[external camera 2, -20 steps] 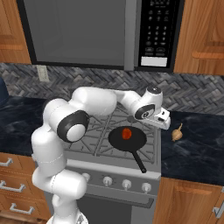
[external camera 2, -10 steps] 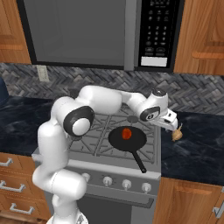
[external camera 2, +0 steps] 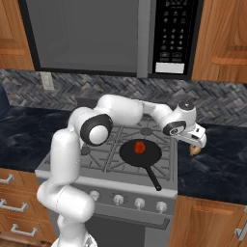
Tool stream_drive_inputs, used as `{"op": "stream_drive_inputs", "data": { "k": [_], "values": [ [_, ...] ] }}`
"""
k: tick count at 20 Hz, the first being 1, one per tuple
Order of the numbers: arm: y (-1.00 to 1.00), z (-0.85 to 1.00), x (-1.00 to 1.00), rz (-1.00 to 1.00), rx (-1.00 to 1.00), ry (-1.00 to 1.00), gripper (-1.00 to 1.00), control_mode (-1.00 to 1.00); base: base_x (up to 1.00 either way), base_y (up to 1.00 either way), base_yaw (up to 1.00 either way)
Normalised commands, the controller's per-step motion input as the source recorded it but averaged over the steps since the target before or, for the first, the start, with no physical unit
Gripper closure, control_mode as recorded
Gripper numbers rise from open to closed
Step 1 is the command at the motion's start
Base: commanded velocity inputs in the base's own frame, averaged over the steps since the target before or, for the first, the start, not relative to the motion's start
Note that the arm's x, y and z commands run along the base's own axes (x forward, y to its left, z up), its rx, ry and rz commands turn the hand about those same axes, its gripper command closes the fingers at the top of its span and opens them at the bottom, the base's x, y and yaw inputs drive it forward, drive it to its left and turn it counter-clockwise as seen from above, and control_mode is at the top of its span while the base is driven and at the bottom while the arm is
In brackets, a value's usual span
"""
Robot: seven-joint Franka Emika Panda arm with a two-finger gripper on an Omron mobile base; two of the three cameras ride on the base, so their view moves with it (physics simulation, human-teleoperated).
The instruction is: Place the pan on the front right burner on the stove. Then place the tomato and the onion in the pan and turn on the front right burner.
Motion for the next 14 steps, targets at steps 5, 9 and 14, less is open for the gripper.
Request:
{"op": "stream_drive_inputs", "data": {
  "k": [5,9,14],
  "values": [
    [-0.30,-0.22,0.17,0.00,0.00,0.00,-1.00,-1.00,0.00,0.00,0.00],
    [-0.13,-0.18,0.33,0.00,0.00,0.00,-1.00,-1.00,0.00,0.00,0.00],
    [-0.12,-0.21,0.33,0.00,0.00,0.00,-1.00,-1.00,0.00,0.00,0.00]
  ]
}}
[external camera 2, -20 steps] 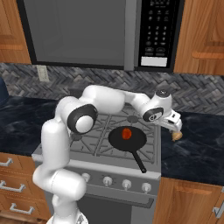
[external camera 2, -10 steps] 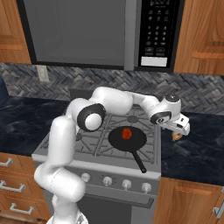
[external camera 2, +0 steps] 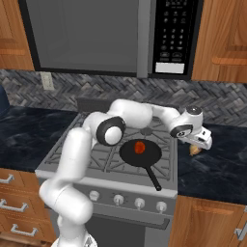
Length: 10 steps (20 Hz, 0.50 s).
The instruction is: Place the pan on the front right burner on the stove. Then place the tomato and the onion in the pan and turn on the front right burner.
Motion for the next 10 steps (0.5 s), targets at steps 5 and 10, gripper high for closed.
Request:
{"op": "stream_drive_inputs", "data": {
  "k": [5,10],
  "values": [
    [-0.20,-0.21,0.26,0.00,0.00,0.00,-1.00,-1.00,0.00,0.00,0.00],
    [-0.20,-0.23,0.21,-0.01,0.00,0.01,-1.00,-1.00,0.00,0.00,0.00]
  ]
}}
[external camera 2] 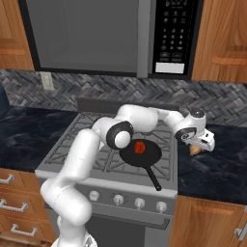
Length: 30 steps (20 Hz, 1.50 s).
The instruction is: Place the pan on the front right burner on the stove. Then place the tomato and the onion in the pan and turn on the front right burner.
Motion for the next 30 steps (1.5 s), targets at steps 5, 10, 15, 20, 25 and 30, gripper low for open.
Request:
{"op": "stream_drive_inputs", "data": {
  "k": [5,10,15,20,25,30],
  "values": [
    [-0.09,-0.26,0.13,0.00,0.00,0.02,-1.00,-1.00,0.00,0.00,0.00],
    [0.02,-0.18,0.02,-0.02,0.00,0.04,1.00,-1.00,0.00,0.00,0.00],
    [0.28,0.00,-0.24,-0.02,0.00,0.00,1.00,-1.00,0.00,0.00,0.00],
    [0.45,0.09,-0.50,-0.01,0.00,0.00,1.00,-1.00,0.00,0.00,0.00],
    [0.53,0.45,-0.55,-0.02,-0.03,-0.10,1.00,-1.00,0.00,0.00,0.00],
    [0.45,0.66,-0.52,-0.01,-0.09,-0.17,1.00,-1.00,0.00,0.00,0.00]
  ]
}}
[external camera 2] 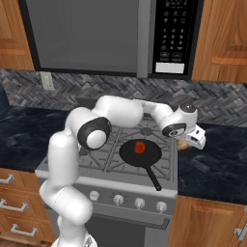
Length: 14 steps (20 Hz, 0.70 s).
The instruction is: Place the pan on the front right burner on the stove. Then place the tomato and the onion in the pan and turn on the front right burner.
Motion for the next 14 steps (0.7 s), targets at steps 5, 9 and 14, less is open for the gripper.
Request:
{"op": "stream_drive_inputs", "data": {
  "k": [5,9,14],
  "values": [
    [0.51,0.45,-0.53,0.00,-0.06,-0.09,1.00,-1.00,0.00,0.00,0.00],
    [0.49,0.49,-0.48,0.00,-0.03,-0.01,1.00,-1.00,0.00,0.00,0.00],
    [0.45,0.61,-0.29,0.00,0.00,0.00,1.00,-1.00,0.00,0.00,0.00]
  ]
}}
